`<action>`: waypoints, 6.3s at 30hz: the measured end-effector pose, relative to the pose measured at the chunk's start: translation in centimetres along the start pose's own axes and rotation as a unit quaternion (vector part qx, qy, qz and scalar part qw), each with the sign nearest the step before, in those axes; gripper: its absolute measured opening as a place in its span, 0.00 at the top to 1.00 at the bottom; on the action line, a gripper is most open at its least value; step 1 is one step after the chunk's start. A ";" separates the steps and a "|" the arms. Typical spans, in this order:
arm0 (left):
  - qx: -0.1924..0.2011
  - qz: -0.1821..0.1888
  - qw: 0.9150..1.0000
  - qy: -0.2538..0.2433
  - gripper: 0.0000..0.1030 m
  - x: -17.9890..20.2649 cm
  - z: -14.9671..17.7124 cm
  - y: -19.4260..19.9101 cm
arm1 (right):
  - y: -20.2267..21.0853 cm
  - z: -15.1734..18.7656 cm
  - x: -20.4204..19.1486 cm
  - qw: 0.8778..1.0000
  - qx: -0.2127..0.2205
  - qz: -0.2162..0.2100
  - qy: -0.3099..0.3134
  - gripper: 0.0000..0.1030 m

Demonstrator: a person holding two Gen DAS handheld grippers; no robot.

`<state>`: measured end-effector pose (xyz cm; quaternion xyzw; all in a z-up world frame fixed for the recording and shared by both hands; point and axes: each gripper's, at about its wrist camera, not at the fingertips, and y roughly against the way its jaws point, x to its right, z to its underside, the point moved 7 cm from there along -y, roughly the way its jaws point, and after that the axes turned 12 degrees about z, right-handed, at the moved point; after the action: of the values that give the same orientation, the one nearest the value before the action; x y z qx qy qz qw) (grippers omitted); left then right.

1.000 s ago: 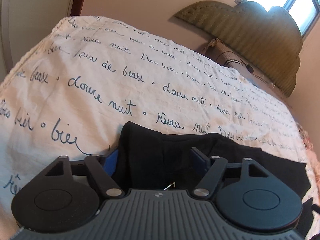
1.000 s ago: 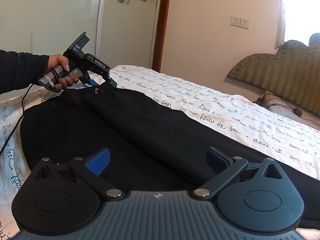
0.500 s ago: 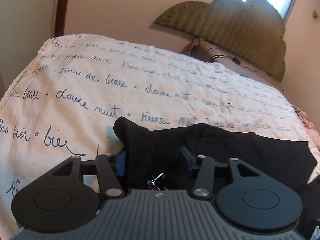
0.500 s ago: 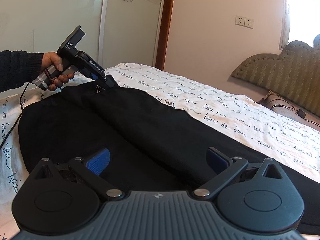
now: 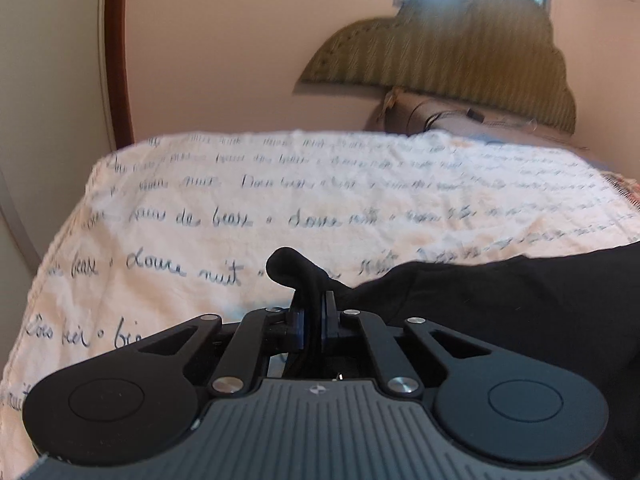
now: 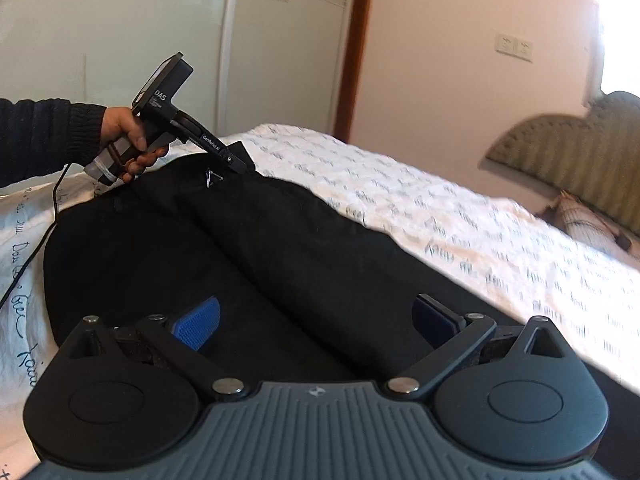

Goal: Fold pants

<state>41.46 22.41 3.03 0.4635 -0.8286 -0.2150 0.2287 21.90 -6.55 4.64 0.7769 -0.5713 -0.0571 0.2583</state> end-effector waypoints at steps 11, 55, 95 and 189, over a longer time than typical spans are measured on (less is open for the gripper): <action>0.144 0.083 0.984 -0.060 0.93 5.8 -1.4 9.1 | -10.9 -4.1 6.4 0.992 -0.042 -0.116 0.034 0.00; 0.157 0.113 0.929 0.316 0.08 3.7 16.2 24.5 | -1.2 0.2 -2.5 0.975 -0.112 -0.192 0.009 0.96; 0.021 -0.013 0.885 0.464 0.82 4.4 19.4 16.5 | 1.0 3.4 -6.9 0.971 -0.116 -0.190 0.088 0.96; 0.016 0.115 0.990 0.078 0.30 27.0 17.9 7.7 | 18.2 24.8 31.2 0.600 0.149 0.160 -0.770 0.97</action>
<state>13.38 5.26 -2.17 0.3839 -0.8596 -0.1367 0.3082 7.35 -47.42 -1.75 0.3691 -0.6741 -0.5061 -0.3914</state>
